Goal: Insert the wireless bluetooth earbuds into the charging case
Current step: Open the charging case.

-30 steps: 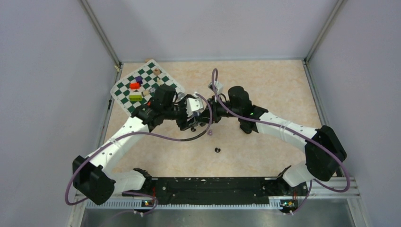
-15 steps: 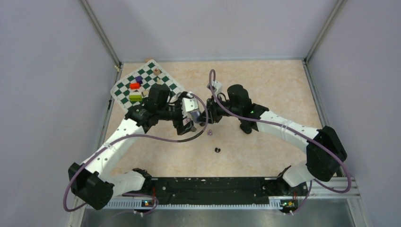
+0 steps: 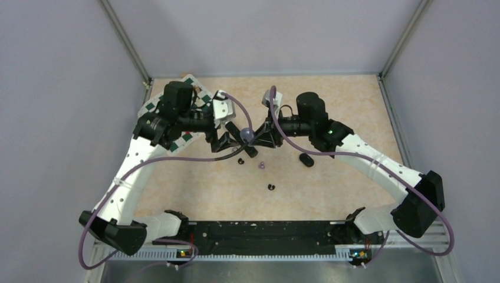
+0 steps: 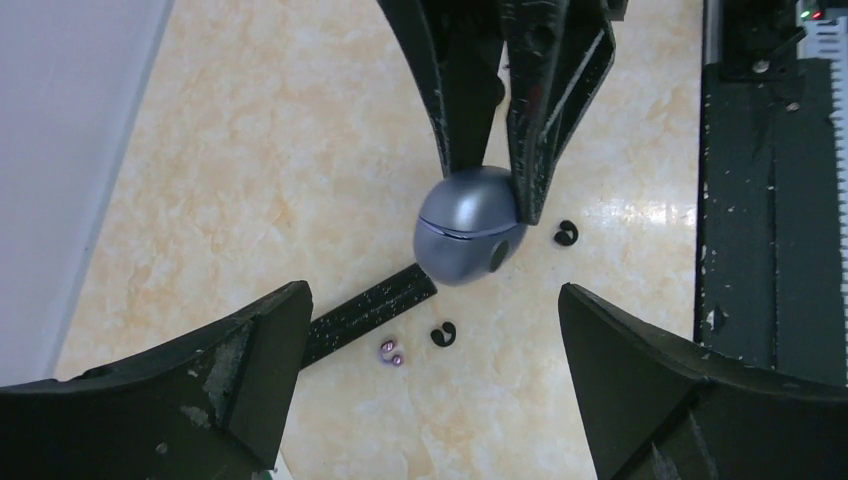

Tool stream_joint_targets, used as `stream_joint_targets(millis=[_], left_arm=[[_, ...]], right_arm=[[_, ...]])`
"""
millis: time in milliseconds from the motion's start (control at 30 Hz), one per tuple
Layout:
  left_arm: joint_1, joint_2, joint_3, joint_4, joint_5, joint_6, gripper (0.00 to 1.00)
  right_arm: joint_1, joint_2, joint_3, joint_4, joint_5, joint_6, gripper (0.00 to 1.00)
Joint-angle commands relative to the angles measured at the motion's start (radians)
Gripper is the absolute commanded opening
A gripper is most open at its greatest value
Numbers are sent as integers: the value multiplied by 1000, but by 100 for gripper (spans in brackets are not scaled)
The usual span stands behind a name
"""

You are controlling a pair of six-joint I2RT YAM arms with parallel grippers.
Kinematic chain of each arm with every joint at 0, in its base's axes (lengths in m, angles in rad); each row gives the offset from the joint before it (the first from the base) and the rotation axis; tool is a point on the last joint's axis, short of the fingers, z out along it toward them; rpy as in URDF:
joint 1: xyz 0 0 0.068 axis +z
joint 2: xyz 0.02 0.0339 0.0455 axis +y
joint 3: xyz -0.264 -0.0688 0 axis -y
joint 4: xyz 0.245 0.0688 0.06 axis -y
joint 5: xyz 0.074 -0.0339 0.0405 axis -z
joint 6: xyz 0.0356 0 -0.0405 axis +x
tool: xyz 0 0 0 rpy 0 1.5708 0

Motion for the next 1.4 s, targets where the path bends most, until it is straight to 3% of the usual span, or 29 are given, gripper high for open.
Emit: stream_joint_targets(millis=[0,200,500,667,833,1067,1367], left_arm=[[11,133,142,-172,159,46,99],[2,279,194,-377,303,182,99],[-72,311,171,-365,308,174,99],[-125,339,151,-336,240,155,96],[-148,357,151,-329,234,153,87],[-157,351,145,-299,235,130,65],[-155,334,136,-242,231,74,64]], right_arm=[[-11,-89,-19,-4,-69,-173,9],[-30,-157,-123,55,-76,-187,9],[-53,-151,-209,184,-60,-129,9],[-55,-147,-218,193,-101,-119,8],[-58,-147,-227,212,-90,-97,8],[-82,-154,-255,269,-143,-54,8],[-96,-167,-285,316,-187,-38,8]])
